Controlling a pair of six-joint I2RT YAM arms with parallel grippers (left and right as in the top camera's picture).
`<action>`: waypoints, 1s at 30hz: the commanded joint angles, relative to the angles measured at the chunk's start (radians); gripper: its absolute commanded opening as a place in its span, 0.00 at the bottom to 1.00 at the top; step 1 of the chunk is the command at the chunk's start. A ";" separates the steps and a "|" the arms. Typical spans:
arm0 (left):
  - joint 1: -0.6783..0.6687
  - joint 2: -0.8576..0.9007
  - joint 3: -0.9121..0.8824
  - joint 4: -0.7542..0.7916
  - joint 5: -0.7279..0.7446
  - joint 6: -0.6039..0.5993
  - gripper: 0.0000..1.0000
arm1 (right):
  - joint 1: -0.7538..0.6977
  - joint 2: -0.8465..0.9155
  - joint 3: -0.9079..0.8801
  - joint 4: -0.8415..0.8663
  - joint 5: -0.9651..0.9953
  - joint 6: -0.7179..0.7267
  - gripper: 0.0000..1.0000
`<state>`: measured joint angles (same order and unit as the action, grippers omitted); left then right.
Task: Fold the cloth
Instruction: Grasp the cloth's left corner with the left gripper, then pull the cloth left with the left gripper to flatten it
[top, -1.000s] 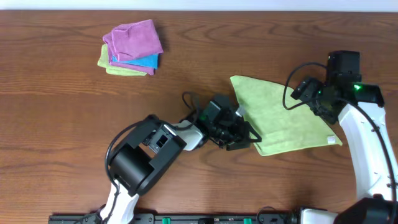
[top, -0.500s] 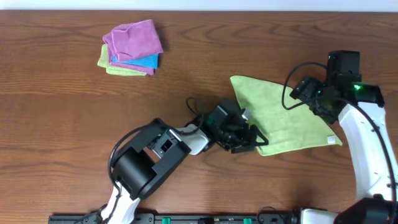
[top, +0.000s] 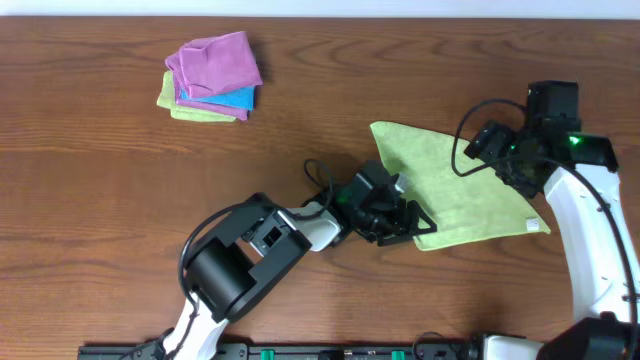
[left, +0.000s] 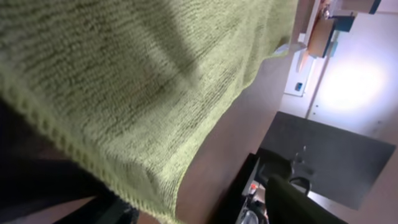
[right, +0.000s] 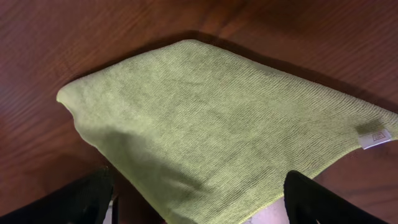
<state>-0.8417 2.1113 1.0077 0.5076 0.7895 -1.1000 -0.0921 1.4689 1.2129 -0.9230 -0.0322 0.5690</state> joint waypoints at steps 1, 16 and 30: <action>-0.004 0.082 -0.023 -0.031 -0.090 -0.026 0.57 | -0.006 -0.006 0.021 0.000 -0.011 -0.010 0.88; 0.081 0.082 -0.023 -0.031 -0.008 0.119 0.06 | -0.006 -0.006 0.021 -0.014 -0.046 -0.024 0.89; 0.565 0.077 -0.023 -0.174 0.370 0.399 0.06 | -0.005 -0.005 -0.006 -0.047 -0.093 -0.185 0.86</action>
<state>-0.3305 2.1532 1.0073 0.3515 1.0813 -0.7609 -0.0921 1.4689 1.2137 -0.9653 -0.1089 0.4362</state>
